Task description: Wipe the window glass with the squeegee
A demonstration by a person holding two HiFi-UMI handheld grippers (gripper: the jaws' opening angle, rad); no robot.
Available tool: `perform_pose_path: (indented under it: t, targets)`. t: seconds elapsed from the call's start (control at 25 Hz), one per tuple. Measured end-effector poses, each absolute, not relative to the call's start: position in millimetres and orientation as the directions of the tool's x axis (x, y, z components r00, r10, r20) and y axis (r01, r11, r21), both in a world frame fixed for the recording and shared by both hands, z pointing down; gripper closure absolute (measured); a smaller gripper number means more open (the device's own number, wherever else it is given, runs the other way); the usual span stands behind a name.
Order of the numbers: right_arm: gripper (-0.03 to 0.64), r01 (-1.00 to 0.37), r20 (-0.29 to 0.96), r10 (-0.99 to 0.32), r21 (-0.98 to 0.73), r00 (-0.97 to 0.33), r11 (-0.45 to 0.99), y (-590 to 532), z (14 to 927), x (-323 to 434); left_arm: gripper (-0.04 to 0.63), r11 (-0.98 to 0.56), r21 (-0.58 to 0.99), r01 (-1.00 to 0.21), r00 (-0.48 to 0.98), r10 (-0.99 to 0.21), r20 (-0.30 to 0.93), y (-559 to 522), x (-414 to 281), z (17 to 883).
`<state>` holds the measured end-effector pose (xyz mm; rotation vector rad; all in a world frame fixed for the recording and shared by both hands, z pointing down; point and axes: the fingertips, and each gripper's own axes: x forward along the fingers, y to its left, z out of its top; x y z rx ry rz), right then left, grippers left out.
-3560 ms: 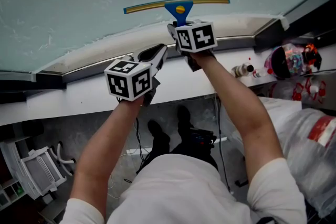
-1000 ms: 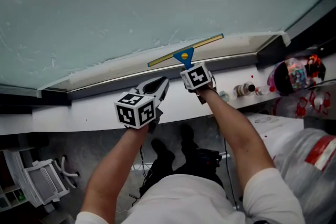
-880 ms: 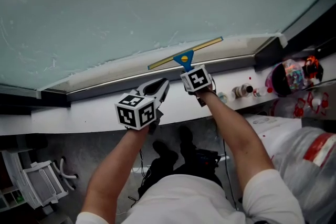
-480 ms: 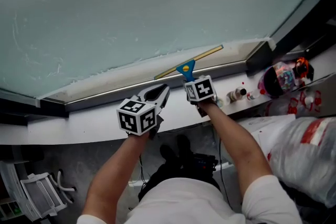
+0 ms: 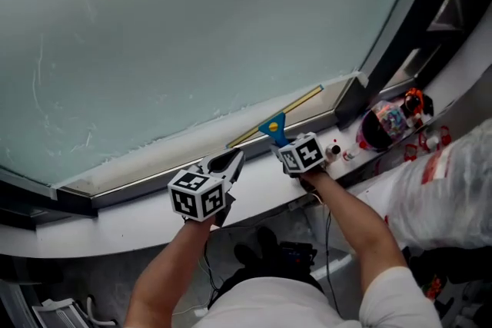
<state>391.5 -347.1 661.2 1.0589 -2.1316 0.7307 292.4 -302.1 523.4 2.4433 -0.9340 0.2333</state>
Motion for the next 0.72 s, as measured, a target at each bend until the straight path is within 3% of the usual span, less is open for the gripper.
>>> perform_pose_path:
  t: [0.36, 0.72]
  targets:
    - [0.531, -0.851, 0.679, -0.551, -0.223, -0.486, 0.475, -337, 585, 441, 0.548, -0.747, 0.33, -0.577, 0.816, -0.529, 0.232, -294, 327, 455]
    - [0.531, -0.853, 0.469, -0.715, -0.229, -0.519, 0.469, -379, 441, 494, 0.548, -0.821, 0.239, -0.519, 0.855, -0.495, 0.156, -299, 362, 386]
